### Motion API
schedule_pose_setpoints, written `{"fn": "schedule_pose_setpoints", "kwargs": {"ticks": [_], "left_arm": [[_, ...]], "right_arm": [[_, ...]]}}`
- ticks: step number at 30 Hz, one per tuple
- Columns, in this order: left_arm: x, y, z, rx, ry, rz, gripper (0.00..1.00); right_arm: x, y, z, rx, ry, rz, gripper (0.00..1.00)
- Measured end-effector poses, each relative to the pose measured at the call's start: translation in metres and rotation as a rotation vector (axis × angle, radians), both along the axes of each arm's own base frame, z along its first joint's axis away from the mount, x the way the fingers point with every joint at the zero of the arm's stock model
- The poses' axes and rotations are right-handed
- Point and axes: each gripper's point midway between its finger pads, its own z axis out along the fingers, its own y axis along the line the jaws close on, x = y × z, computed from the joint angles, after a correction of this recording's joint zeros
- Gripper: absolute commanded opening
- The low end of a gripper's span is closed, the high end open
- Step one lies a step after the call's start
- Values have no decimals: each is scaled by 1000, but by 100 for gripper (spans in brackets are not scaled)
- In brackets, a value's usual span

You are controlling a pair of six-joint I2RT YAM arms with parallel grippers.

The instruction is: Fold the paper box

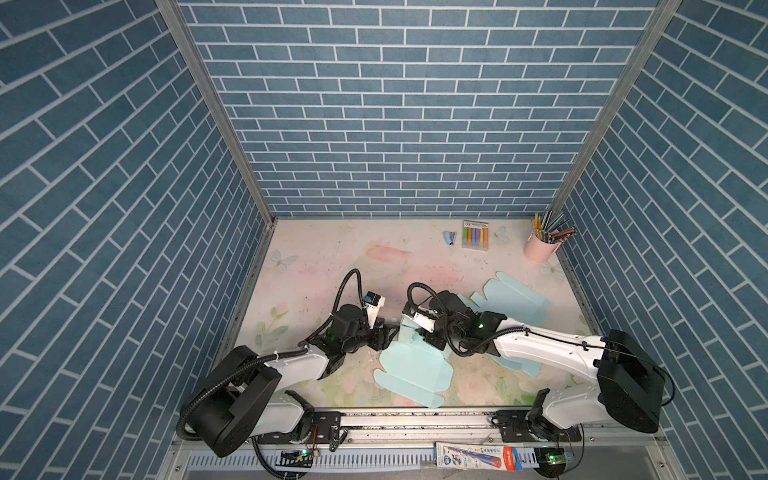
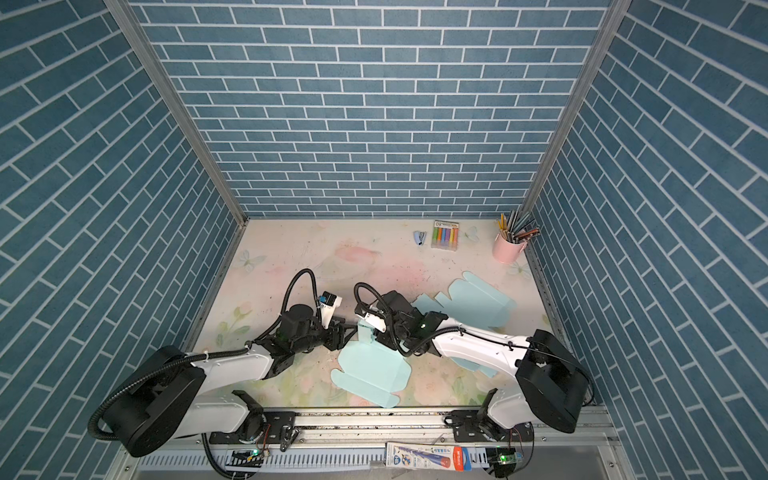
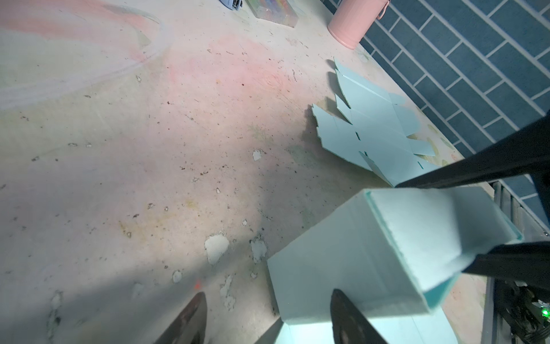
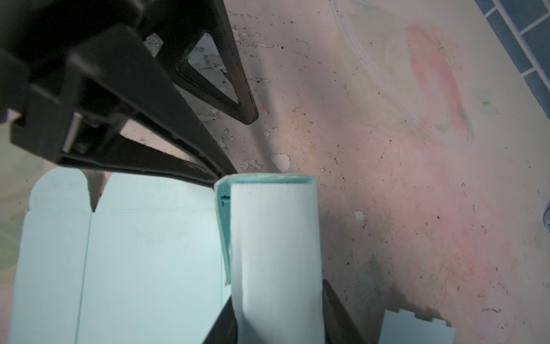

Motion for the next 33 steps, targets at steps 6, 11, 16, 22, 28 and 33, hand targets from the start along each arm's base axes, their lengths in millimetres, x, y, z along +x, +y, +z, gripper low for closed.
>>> {"fn": "schedule_pose_setpoints", "kwargs": {"ticks": [6,11,16,22,28,33], "left_arm": [[-9,-4,-4,24,-22,1,66],[-18,0,-15,43,-8,10,66],[-30,-2,-14,39,-4,-14,66],[-28,-2,0,15,-47,0,66],[-23,-1,-5,59,-53,9,66],[-12,-8,4,68,-91,7,67]], "right_arm": [[-7,0,-3,-22,5,21,30],[-8,1,-4,-28,-2,22,30],[-10,6,-3,-21,-17,37,30],[-13,10,-3,-26,-33,57,30],[-16,12,-3,-25,-35,71,30],[-17,13,-3,-26,-37,72,30]]}}
